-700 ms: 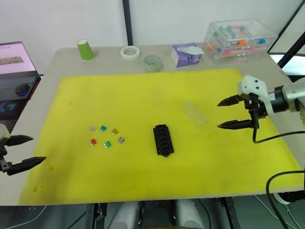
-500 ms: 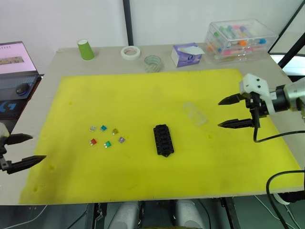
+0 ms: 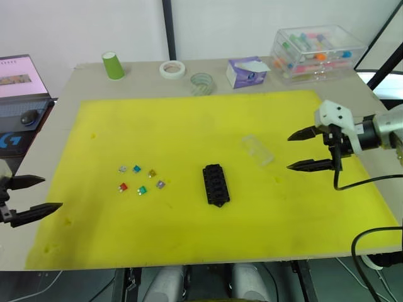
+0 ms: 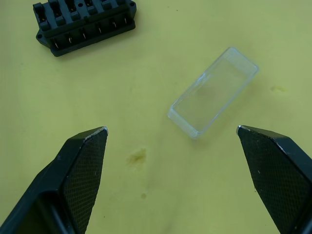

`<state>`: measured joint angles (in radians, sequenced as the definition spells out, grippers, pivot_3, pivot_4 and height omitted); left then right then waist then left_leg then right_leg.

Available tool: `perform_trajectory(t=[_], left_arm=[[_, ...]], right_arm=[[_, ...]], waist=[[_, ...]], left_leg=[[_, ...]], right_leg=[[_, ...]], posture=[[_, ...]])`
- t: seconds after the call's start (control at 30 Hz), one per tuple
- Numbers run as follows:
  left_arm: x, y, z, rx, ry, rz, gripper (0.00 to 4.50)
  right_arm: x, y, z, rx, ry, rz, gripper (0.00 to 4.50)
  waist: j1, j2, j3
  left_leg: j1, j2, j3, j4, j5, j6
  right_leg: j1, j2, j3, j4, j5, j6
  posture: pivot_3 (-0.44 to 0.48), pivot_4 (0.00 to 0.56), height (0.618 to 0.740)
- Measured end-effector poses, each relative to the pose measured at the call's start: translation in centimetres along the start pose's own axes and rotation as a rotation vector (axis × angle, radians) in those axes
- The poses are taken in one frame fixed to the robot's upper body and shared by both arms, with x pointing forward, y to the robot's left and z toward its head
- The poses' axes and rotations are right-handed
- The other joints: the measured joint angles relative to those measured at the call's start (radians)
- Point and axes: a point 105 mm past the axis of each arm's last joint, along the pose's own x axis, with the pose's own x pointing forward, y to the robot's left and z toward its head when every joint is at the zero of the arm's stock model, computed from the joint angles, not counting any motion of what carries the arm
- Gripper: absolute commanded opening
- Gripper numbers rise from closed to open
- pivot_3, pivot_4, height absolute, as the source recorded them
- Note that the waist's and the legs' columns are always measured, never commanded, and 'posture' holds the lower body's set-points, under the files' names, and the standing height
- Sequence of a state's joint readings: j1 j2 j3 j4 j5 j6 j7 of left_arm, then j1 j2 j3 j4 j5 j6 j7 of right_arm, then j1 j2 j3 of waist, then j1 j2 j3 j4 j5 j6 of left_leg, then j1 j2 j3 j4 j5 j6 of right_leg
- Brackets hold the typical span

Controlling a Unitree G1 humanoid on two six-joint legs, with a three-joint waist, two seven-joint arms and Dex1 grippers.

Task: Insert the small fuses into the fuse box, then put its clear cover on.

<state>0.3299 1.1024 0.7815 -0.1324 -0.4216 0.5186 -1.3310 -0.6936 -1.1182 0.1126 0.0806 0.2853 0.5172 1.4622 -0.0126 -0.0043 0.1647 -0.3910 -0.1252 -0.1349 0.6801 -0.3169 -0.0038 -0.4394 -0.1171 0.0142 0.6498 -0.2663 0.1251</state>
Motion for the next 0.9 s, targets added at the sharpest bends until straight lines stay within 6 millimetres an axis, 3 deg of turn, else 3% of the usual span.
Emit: perform_trajectory(t=[0.4,0.53,0.67,0.9], left_arm=[[0.4,-0.3,-0.2,-0.03,0.004,-0.02,4.46],[2.1,-0.5,1.8,-0.135,-0.142,-0.087,4.46],[5.1,-2.0,2.5,-0.352,-0.213,-0.252,4.46],[8.0,-2.8,1.7,-0.616,-0.188,-0.409,4.46]], right_arm=[[0.9,0.2,1.2,0.028,-0.07,0.01,4.5],[2.4,0.9,6.0,-0.029,-0.217,0.058,4.5],[5.1,3.9,11.4,-0.125,-0.359,0.19,4.5],[9.5,7.2,14.8,-0.155,-0.421,0.326,4.5]], waist=[[0.0,0.0,0.0],[0.0,0.003,0.001],[-0.002,0.001,0.0],[-0.002,0.001,0.0]], left_leg=[[0.0,0.0,0.0,0.0,0.0,0.0],[0.0,0.0,0.0,0.0,0.0,0.0],[0.0,0.0,-0.001,0.0,0.0,0.0],[0.0,0.0,-0.001,0.002,0.0,0.0]], right_leg=[[0.0,0.0,0.0,0.0,0.0,0.0],[0.0,0.0,0.0,0.001,0.0,0.0],[-0.001,0.0,0.0,0.0,0.0,0.0],[-0.001,0.0,0.0,0.003,0.0,0.0]], posture=[[0.0,0.15,0.74],[0.0,0.15,0.74],[0.0,0.15,0.74],[0.0,0.15,0.74]])
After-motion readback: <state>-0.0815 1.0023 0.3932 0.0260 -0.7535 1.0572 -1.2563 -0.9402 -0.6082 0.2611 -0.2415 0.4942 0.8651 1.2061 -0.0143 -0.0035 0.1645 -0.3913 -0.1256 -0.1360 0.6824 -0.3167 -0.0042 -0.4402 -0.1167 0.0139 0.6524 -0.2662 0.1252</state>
